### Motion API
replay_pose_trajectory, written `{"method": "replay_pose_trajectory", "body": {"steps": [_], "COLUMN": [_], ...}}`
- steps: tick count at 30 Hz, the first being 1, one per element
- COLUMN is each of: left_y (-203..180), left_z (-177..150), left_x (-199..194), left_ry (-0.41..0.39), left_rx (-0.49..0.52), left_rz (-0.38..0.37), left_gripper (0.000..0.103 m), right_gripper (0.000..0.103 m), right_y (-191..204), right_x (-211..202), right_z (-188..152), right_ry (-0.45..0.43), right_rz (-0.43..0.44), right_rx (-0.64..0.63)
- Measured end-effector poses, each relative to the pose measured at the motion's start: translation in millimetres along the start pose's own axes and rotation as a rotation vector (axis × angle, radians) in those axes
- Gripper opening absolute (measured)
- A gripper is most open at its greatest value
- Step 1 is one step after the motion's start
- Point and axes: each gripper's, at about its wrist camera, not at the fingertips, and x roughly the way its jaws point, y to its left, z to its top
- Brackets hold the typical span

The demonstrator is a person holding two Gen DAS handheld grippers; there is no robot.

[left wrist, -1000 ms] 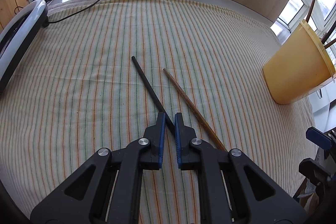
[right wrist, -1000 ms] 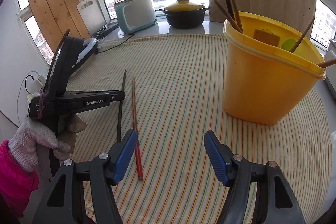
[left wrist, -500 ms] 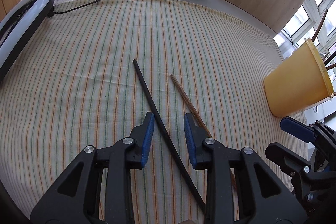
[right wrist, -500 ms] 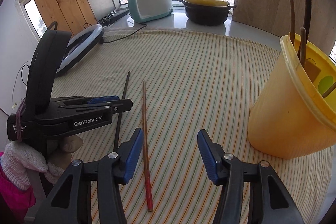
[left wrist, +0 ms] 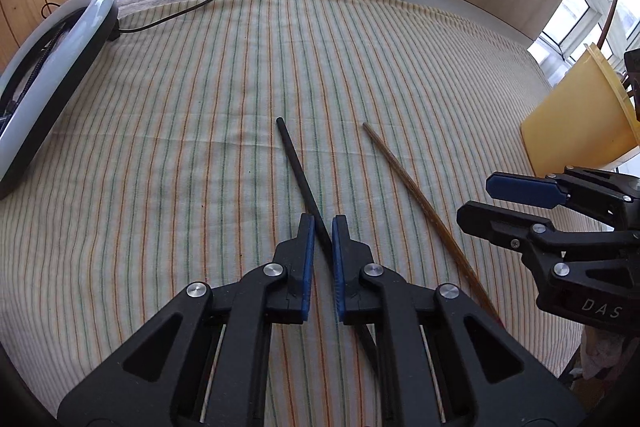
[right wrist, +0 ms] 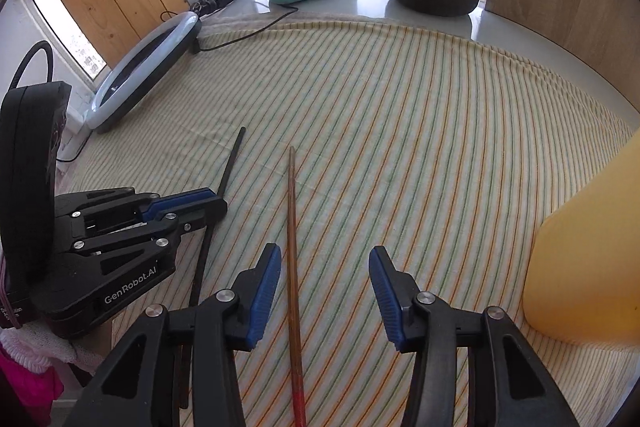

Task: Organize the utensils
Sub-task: 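Close the left tool on the black chopstick while the right tool closes on the red-tipped chopstick, then lift the black and red-tipped chopsticks off the cloth with both tools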

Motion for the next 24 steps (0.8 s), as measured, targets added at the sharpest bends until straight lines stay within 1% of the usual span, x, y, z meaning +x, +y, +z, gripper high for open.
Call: {"method": "replay_pose_trajectory", "body": {"steps": [5,7,9,10,12,13,14,15,17,22,24], "left_y": [3.8,7.8,9.2,7.6,4.0,3.5,4.6,6.5,10.7,16.8,18.1], "left_z": [-5.9,-4.0,-1.3,-0.7,-0.1,0.4,1.0,1.4,1.9,0.2,0.3], "left_x": [-5.2,-5.3,-3.3,-2.2,-0.2,0.4,0.9,1.1,0.9,-5.9,-12.4], "left_ry": [0.037,0.053,0.055,0.05,0.037,0.034,0.032,0.033,0.033,0.011,-0.008], "left_rx": [0.022,-0.016,-0.031,-0.018,0.012,0.017,0.014,0.006,-0.014,-0.061,-0.077], "left_rz": [-0.021,-0.025,-0.028,-0.021,-0.005,-0.004,-0.009,-0.017,-0.033,-0.063,-0.078], "left_gripper": [0.007,0.012,0.012,0.012,0.012,0.01,0.009,0.008,0.007,0.005,0.005], "right_gripper": [0.034,0.032,0.029,0.024,0.021,0.017,0.01,0.004,0.004,0.003,0.003], "right_y": [-2.8,-1.4,4.1,7.3,13.8,16.6,18.8,20.5,19.5,3.3,-1.3], "right_x": [18.4,23.8,25.6,26.6,28.1,28.4,29.4,30.1,29.3,23.0,17.4], "right_z": [11.7,14.2,17.9,18.9,19.4,19.3,19.7,19.2,19.1,17.9,15.7], "right_ry": [0.06,0.082,0.091,0.098,0.104,0.104,0.106,0.102,0.096,0.077,0.059], "right_rz": [0.041,0.041,0.021,0.008,-0.011,-0.019,-0.033,-0.069,-0.071,-0.008,0.004], "right_rx": [0.046,0.046,0.019,0.0,-0.041,-0.064,-0.08,-0.094,-0.096,-0.008,0.011]}}
